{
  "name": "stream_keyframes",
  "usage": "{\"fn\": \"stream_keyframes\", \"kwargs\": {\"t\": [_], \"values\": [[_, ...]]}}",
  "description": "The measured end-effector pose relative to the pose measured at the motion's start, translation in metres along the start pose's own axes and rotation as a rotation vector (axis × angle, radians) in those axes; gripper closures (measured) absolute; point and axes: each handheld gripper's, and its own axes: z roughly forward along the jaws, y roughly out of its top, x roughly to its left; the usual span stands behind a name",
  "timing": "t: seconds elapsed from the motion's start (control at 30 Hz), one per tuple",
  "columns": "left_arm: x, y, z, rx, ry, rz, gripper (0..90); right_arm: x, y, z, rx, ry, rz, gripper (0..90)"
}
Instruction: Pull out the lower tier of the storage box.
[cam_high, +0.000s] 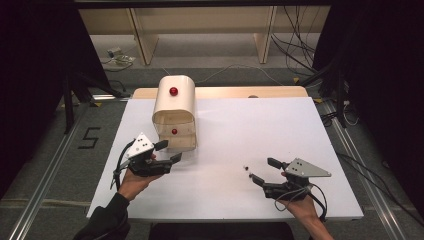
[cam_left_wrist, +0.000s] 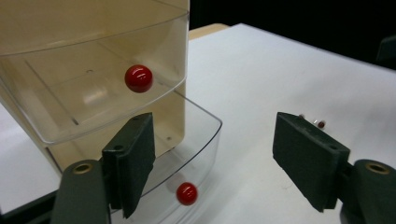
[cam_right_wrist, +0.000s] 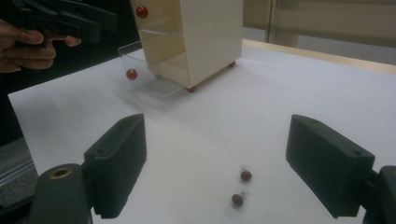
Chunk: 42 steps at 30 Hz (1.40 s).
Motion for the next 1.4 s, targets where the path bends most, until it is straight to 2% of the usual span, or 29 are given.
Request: {"fn": "stream_keyframes", "kwargs": {"t": [0.13,0.33,0.47,0.87,1.13,1.27,1.4], "values": [[-0.006,-0.002,-0.001,-0.020,-0.007,-0.026,26.2,-0.002,0.000,0.000,0.001,-0.002,0.010,20.9],[-0.013,-0.004,-0.003,-0.030,-0.012,-0.023,23.9,-0.001,0.000,0.002,0.006,-0.002,0.002,20.8],[-0.015,-0.004,-0.005,-0.041,-0.019,-0.036,23.2,-0.002,0.000,0.002,0.010,0.000,0.004,20.9],[-0.021,-0.009,-0.008,-0.048,-0.028,-0.016,18.6,-0.006,0.001,0.005,0.013,-0.006,-0.004,21.2],[-0.021,-0.013,-0.013,-0.055,-0.014,-0.011,17.3,-0.016,0.006,0.012,0.079,-0.032,-0.019,20.9],[-0.024,-0.014,-0.014,-0.054,-0.006,0.009,17.2,-0.021,0.009,0.020,0.145,-0.036,-0.016,21.1],[-0.027,-0.016,-0.016,-0.057,-0.002,0.022,16.7,-0.021,0.010,0.030,0.223,-0.036,-0.058,21.5]]}}
